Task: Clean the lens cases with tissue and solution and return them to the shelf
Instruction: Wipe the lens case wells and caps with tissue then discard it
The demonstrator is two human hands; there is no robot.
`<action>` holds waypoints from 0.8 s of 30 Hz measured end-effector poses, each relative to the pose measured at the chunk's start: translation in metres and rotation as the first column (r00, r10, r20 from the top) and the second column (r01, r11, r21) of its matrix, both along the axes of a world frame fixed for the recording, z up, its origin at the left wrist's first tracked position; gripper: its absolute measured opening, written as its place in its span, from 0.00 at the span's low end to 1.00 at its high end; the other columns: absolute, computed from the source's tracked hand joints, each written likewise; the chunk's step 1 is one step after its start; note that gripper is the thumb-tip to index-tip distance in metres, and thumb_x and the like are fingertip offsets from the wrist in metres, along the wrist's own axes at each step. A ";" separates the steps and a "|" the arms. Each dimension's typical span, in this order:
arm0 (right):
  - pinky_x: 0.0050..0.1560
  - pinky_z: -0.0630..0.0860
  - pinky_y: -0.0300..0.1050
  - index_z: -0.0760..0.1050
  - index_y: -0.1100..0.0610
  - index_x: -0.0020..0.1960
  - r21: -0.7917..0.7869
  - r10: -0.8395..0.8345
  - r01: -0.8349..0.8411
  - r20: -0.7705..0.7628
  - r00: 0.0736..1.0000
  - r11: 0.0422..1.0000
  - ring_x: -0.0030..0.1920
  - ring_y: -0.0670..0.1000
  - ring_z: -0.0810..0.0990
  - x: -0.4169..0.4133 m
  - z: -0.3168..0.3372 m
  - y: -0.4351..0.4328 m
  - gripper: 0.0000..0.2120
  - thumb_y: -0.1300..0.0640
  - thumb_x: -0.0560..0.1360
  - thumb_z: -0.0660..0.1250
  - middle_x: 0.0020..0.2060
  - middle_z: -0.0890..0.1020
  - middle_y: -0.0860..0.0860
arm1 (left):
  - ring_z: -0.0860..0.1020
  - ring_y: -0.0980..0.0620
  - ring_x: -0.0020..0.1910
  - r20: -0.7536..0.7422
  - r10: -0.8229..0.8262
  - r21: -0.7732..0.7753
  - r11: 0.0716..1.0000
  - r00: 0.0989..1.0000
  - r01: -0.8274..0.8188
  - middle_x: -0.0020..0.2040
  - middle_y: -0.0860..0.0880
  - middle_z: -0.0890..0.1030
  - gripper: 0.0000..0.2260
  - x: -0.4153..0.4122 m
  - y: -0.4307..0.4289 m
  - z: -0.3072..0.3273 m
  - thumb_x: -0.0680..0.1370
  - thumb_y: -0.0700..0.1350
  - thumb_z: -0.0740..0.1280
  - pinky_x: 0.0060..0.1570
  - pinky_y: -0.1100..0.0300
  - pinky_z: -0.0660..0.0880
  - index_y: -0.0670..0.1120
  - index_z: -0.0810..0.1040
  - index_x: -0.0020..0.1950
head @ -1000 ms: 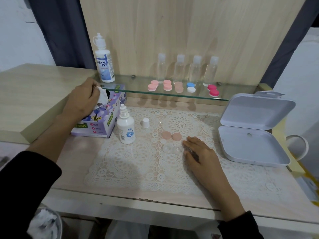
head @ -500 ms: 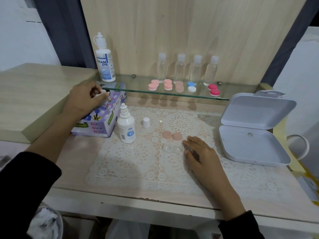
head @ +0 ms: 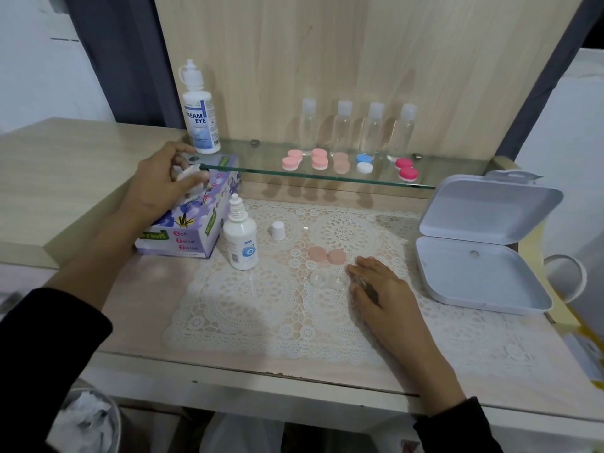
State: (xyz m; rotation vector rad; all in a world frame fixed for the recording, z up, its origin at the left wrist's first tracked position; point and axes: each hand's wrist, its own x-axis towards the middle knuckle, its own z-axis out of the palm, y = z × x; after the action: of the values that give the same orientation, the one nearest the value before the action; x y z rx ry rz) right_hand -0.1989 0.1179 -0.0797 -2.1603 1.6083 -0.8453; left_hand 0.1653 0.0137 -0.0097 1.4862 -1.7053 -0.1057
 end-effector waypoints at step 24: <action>0.67 0.57 0.35 0.77 0.56 0.65 -0.006 -0.014 0.014 0.034 0.999 1.000 0.72 0.48 0.66 -0.001 0.000 -0.003 0.17 0.61 0.78 0.63 0.69 0.73 0.50 | 0.73 0.65 0.42 -0.297 0.086 -0.523 0.819 0.951 -0.237 0.43 0.65 0.75 0.13 -0.017 0.029 0.035 0.78 0.40 0.62 0.44 0.60 0.71 0.60 0.68 0.50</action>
State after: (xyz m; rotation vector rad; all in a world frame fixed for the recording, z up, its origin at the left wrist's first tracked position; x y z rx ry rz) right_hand -0.1999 0.1151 -0.0800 -2.1294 1.6082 -0.8881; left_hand 0.1482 0.0427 0.0258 1.1097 -1.2408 0.2599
